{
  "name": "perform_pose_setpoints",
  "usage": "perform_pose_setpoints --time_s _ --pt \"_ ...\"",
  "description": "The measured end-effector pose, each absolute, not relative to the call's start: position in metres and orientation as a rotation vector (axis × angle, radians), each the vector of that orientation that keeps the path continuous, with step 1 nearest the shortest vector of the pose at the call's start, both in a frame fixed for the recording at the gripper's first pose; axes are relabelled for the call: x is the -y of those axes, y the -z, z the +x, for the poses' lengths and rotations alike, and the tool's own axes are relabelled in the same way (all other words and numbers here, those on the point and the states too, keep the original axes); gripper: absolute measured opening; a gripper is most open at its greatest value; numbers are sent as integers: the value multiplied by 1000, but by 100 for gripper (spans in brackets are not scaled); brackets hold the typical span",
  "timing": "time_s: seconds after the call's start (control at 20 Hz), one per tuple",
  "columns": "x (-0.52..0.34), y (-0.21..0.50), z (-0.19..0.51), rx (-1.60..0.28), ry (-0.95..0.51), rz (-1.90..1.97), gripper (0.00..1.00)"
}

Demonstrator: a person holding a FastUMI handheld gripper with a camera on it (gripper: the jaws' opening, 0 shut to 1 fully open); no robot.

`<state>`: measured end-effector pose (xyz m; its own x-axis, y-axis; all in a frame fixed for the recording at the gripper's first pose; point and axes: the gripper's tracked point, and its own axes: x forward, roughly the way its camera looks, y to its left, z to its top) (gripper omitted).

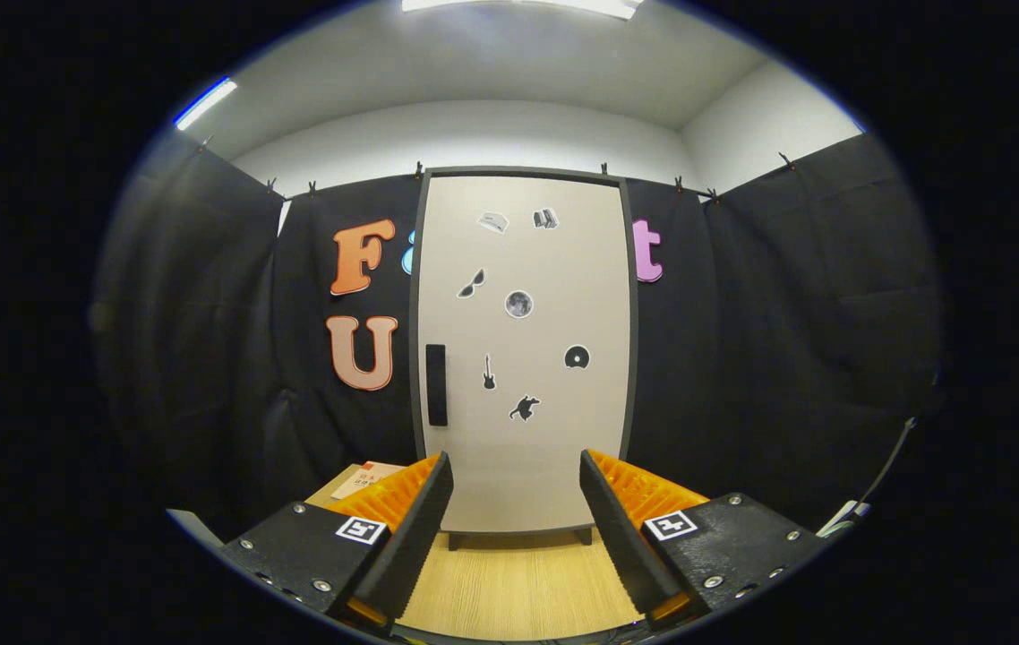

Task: Open the shoe cabinet door, grab the shoes and put them into the shoe cabinet, then close the shoe cabinet door.

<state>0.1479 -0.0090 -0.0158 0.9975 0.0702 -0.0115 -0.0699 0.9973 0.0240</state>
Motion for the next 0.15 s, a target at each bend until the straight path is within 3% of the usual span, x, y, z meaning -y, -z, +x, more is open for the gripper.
perform_pose_setpoints --time_s 0.15 --pt "9 16 148 -12 -67 29 90"
